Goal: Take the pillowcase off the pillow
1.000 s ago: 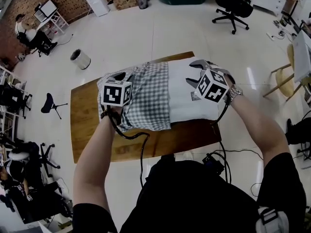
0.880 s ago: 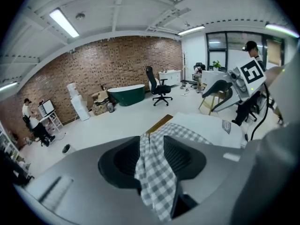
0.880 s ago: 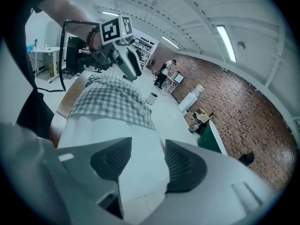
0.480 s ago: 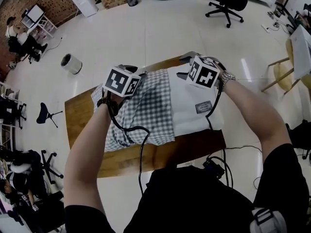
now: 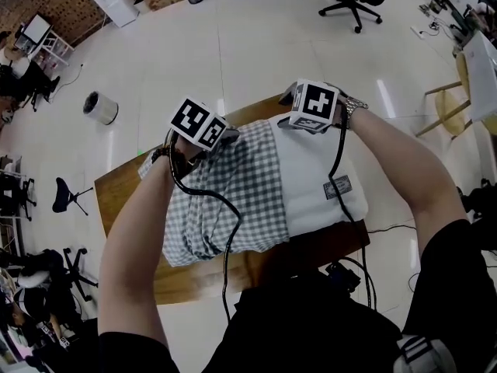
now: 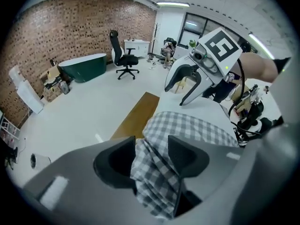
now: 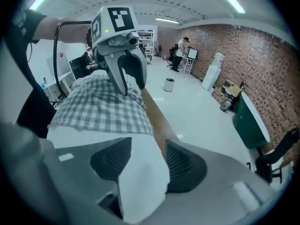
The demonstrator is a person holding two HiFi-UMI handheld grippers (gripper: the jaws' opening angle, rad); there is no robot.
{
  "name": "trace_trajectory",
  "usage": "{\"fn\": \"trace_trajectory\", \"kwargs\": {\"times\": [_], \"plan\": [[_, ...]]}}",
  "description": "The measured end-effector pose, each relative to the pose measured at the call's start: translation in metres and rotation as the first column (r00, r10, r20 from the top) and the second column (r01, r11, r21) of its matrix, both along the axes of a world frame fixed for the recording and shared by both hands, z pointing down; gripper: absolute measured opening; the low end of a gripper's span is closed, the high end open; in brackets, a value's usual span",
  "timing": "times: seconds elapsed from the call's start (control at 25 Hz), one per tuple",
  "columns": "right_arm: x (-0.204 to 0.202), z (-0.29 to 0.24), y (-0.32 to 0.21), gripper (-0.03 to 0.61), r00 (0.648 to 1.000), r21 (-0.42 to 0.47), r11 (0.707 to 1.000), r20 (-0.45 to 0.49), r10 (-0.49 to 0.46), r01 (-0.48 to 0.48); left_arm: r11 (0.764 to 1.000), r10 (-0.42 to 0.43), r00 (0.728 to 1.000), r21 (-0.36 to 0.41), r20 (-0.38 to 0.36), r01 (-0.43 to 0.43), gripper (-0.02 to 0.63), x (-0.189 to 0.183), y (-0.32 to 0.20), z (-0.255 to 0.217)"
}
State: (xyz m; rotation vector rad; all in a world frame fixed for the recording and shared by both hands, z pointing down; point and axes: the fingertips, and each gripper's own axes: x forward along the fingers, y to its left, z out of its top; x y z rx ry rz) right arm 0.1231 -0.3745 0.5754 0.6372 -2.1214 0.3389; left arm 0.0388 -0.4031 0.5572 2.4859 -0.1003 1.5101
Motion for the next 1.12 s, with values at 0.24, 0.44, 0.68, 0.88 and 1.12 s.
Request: {"fn": "trace_trajectory", "kwargs": {"times": [0.24, 0.44, 0.68, 0.88, 1.12], "plan": [[-0.005, -0.010, -0.048, 0.235, 0.999, -0.202, 0.979, 0.052, 0.009, 0.002, 0.983, 0.011, 0.998, -0.186, 0.059, 0.000, 0.222, 0.000, -0.044, 0.000], [-0.010, 0.005, -0.050, 0.186, 0.998, -0.340, 0.940, 0.059, 0.029, -0.008, 0.952, -0.011, 0.997, -0.305, 0.079, 0.035, 0.098, -0.004, -0.055, 0.003], [-0.024, 0.020, -0.038, 0.011, 0.999, -0.284, 0.958, -0.019, 0.038, -0.042, 0.943, -0.133, 0.989, -0.298, 0.068, 0.148, 0.017, -0.032, -0.072, 0.018], [-0.012, -0.012, -0.020, 0.008, 0.995, -0.174, 0.982, -0.083, 0.062, -0.076, 0.931, -0.227, 0.966, -0.262, 0.125, 0.253, 0.014, -0.058, -0.086, 0.016], [0.003, -0.028, 0.010, 0.008, 0.989, -0.110, 0.988, -0.117, 0.095, -0.108, 0.919, -0.300, 0.938, -0.211, 0.175, 0.333, 0.012, -0.083, -0.094, 0.023]]}}
